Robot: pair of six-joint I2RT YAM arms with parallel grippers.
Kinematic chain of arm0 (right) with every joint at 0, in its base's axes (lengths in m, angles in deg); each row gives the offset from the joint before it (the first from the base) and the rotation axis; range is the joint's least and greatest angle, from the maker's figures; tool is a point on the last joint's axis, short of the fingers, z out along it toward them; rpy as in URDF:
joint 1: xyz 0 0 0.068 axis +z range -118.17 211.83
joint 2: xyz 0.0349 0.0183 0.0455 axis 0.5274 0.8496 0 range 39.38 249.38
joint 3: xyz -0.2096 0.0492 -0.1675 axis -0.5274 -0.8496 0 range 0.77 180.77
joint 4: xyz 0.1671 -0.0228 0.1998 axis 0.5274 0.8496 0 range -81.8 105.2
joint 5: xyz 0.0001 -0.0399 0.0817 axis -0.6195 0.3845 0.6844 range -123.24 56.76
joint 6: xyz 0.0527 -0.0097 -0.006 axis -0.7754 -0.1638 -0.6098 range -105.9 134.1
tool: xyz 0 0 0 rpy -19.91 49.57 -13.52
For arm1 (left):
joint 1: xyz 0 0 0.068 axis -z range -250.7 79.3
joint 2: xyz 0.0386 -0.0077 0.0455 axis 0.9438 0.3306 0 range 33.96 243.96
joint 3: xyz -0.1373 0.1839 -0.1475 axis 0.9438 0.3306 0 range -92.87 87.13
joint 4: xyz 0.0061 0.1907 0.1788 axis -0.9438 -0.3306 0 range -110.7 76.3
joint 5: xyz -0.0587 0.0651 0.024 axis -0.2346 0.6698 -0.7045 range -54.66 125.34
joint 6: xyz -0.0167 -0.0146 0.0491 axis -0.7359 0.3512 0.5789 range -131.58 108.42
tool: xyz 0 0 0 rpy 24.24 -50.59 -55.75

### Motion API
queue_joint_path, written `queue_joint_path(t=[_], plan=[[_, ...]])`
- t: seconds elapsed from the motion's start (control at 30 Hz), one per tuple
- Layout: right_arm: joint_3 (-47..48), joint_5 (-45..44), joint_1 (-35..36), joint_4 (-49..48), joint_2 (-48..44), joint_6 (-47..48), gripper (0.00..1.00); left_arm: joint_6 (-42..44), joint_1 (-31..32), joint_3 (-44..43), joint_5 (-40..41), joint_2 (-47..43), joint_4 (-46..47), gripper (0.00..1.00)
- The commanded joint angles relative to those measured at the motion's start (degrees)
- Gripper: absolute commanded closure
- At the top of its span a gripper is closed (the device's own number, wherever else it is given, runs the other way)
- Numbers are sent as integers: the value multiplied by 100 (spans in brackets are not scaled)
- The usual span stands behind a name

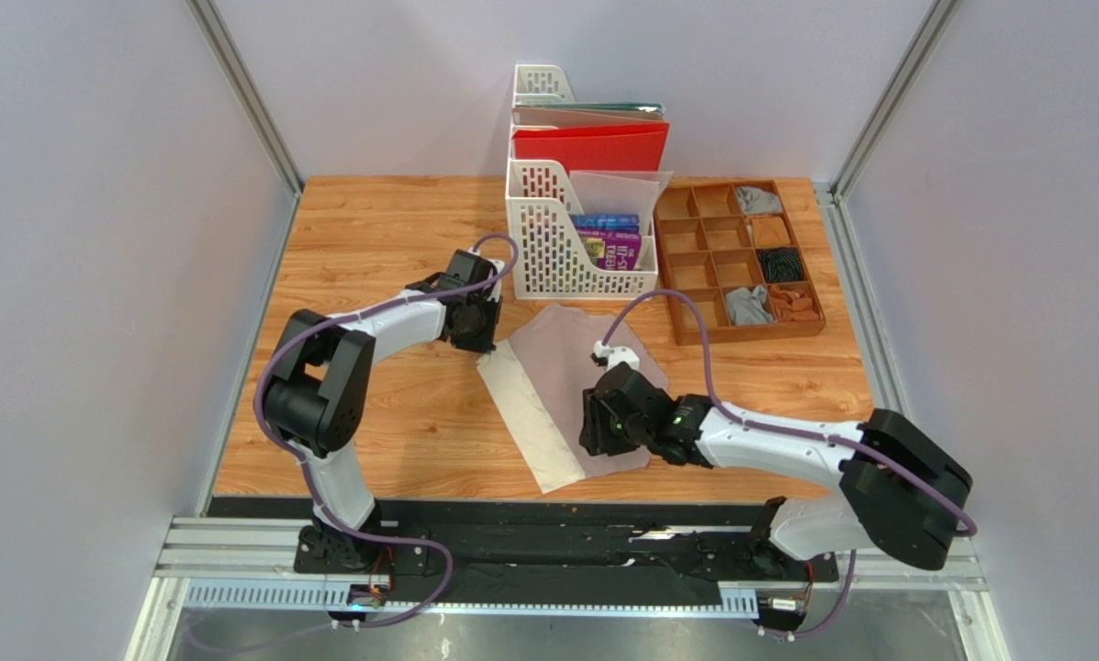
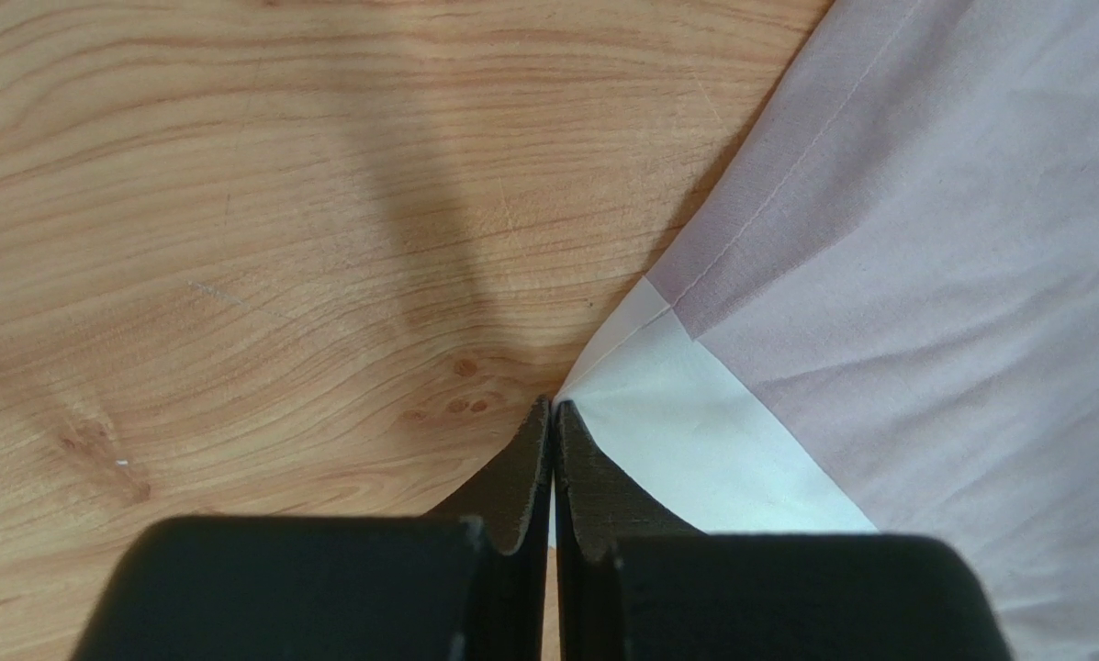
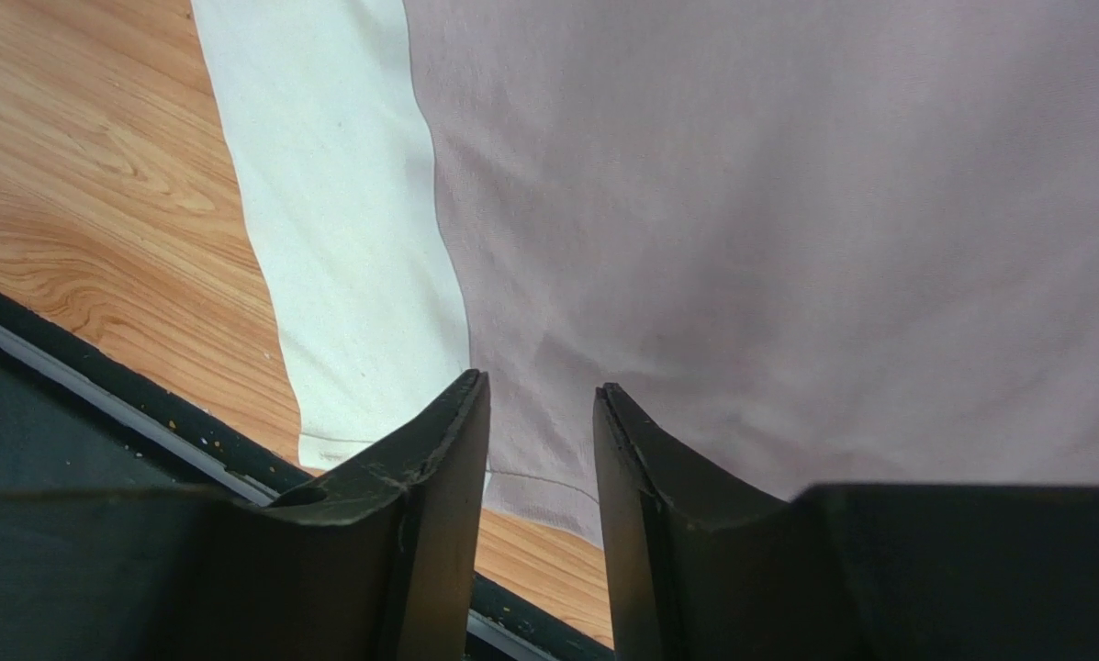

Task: Roll the underwear
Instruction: Adjust the underwear at the center of the board.

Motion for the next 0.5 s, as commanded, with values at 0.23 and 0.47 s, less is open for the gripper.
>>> queue_joint_path(t=[0.23, 0.47], plan=[[479, -158, 451, -480, 579, -164, 67, 356, -28, -124, -392, -524, 109, 100], [532, -298, 505, -401, 1001, -313, 68, 382, 16, 69, -709, -823, 258, 100]])
